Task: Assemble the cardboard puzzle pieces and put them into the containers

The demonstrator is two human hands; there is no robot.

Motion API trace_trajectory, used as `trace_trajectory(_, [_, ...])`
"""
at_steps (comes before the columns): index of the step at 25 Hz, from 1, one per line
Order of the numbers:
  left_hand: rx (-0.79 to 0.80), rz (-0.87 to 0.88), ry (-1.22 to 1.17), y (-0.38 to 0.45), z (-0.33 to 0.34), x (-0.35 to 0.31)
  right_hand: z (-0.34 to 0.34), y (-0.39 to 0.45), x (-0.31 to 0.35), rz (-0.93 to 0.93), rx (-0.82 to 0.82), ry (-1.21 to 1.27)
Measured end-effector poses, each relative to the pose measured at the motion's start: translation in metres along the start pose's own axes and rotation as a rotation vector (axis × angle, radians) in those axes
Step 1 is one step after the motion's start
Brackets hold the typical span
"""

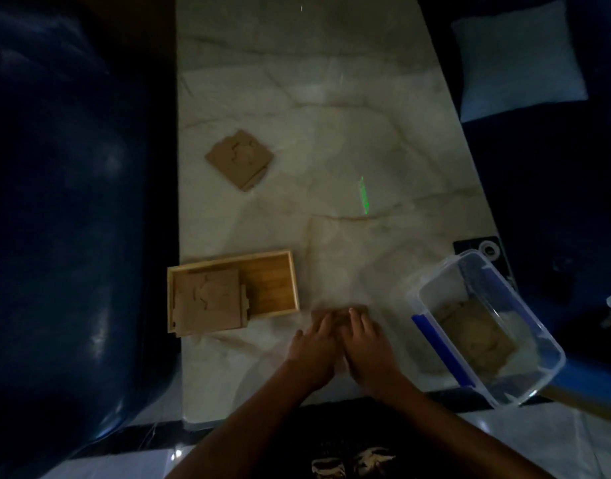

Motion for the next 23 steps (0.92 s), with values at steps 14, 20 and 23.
trace_trajectory(14, [0.033,-0.031,0.011,0.048,-0.108,0.056,-0.099,0.081,-0.008,0.019,-0.126,0.089])
trace_trajectory(20, [-0.130,-0.131,-0.035,0.085,-0.185,0.135,-0.152,0.161,0.000,-0.011,-0.151,0.117])
trace_trajectory(23, [-0.220,-0.177,-0.022,0.101,-0.226,0.172,-0.174,0.202,0.008,-0.096,-0.191,0.121])
Point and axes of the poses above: each hand's wrist, its own y-axis towards the middle knuckle, its own z-axis out of the palm, x = y × z, the point moved 10 cm from there along y, towards the middle knuckle, and after that the axes turned 13 degrees about -y, right-handed, at the moved point
